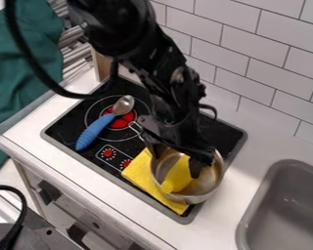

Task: Puts the yellow object in the silver plate

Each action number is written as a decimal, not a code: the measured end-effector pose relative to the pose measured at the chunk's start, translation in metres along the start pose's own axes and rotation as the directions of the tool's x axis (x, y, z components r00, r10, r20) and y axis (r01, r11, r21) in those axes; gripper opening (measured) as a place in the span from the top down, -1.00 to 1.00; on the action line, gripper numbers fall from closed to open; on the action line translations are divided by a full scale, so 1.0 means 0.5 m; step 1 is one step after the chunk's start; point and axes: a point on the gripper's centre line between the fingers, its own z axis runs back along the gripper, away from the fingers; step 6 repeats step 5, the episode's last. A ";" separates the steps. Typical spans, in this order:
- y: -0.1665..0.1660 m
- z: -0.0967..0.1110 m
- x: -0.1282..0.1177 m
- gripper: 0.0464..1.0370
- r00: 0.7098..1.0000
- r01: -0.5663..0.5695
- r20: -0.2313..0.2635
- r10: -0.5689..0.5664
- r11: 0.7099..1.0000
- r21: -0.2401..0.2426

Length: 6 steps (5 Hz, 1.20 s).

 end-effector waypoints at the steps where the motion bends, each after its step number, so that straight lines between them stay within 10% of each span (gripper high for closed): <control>1: 0.014 0.060 0.020 -0.95 0.998 -0.027 0.065 0.024 0.999 0.042; 2: 0.024 0.123 0.032 -0.95 0.990 -0.067 0.128 0.060 0.996 0.056; 4: 0.064 0.127 0.037 -0.95 0.988 -0.129 -0.067 0.136 0.986 0.104; 6: 0.075 0.115 0.045 -0.95 0.988 -0.112 -0.097 0.121 0.990 0.087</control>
